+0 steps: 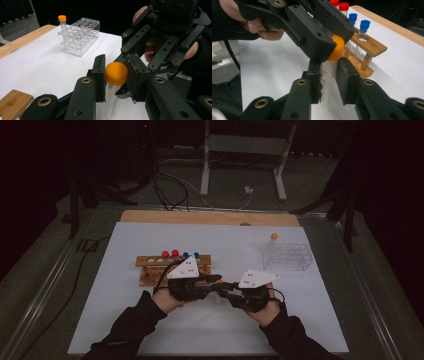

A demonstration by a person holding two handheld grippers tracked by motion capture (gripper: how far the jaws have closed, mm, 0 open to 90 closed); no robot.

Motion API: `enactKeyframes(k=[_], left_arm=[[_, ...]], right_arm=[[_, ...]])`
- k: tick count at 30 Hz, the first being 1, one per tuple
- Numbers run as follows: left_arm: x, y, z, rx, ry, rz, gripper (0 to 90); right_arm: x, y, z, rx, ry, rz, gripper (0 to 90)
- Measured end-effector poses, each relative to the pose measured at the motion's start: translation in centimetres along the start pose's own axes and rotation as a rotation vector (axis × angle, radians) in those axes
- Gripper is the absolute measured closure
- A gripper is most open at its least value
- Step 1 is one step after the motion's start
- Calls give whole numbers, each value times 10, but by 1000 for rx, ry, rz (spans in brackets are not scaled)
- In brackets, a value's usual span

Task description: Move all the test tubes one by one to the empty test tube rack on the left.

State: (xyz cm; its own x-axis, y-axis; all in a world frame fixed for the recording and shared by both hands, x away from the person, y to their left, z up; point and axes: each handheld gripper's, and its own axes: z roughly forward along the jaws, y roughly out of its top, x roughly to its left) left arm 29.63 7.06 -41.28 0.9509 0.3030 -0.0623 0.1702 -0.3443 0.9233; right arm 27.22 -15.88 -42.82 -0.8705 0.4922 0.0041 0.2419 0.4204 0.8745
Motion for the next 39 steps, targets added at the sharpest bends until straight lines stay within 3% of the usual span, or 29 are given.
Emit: enactKeyframes(k=[8,14,19,23,39], left_arm=[[6,3,-17,-7,33,-2,716],[14,8,-40,-21,91,5,716],[22,11,-62,-35,148,1,716],[30,9,-76,-35,193,-20,717],[59,11,-136,-77,381,-34,717]], right_arm=[[-5,0,-7,-48,-65,37,412],[-12,-1,-9,-56,-111,90,142],[-15,-1,-11,-66,-112,114,17],[-16,-3,-12,-65,-77,101,0],[-20,-4,-14,-71,-65,109,0]])
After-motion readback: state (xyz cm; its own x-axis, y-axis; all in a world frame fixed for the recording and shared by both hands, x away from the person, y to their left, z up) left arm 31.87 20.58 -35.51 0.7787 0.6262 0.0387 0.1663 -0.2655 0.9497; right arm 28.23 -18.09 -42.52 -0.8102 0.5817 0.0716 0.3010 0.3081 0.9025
